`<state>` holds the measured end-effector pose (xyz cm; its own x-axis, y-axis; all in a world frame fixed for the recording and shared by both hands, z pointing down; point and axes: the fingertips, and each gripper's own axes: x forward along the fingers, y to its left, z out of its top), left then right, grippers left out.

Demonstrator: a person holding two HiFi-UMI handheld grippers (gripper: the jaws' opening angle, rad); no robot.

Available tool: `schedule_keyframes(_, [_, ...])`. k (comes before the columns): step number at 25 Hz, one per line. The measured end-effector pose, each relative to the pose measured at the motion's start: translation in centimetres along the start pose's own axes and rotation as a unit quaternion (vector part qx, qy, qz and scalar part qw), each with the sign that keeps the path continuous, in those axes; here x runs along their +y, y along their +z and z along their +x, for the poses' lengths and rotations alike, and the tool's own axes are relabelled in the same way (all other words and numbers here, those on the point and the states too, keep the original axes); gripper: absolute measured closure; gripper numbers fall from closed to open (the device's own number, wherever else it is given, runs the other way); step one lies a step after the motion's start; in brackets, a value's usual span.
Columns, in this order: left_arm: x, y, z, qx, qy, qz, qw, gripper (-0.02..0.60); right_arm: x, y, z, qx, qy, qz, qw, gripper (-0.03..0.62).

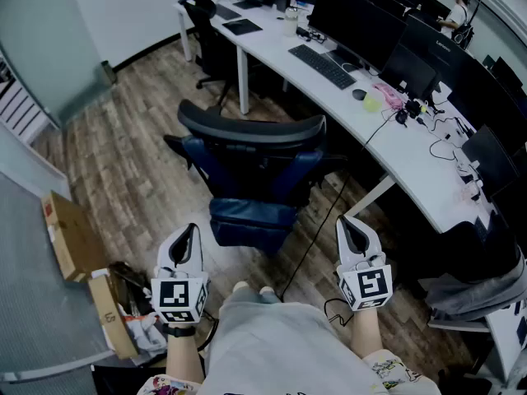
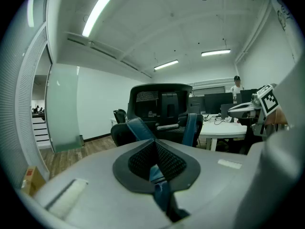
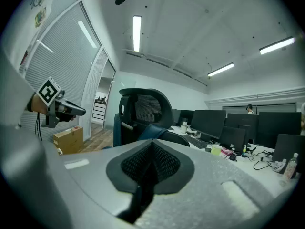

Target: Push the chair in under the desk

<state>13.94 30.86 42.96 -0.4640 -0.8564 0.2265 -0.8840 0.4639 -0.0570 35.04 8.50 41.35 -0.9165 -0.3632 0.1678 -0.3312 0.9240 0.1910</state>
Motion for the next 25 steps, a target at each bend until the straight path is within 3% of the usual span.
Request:
schedule_keyframes(5, [0.4, -0.4, -0.4, -0.001, 0.007, 0.009, 0.9999, 0.569, -0.5, -0.1, 0.0, 0.007, -0.006, -0.029, 1.000, 0.592])
schedule_keyframes(9, [1.5, -0.6, -0.1, 0.001, 0.010, 0.023, 0.9997, 0.523, -1.2, 0.2, 0.5, 0.003, -0.009, -0.044, 0.999, 0.591])
schedule_keyframes(11, [2.1, -0.8, 0.3, 0.002, 0.011, 0.032, 0.9994, 0.502, -1.6, 0.2, 1.0, 0.004, -0.007, -0.047, 0.999, 0.552])
schedule_keyframes(25, [8.2, 0.4, 6.5, 0.013, 0.002, 0.113, 0.9935, 0.417, -3.6, 1.3, 7.6, 0.012, -0.019, -0.060, 0.998, 0.459])
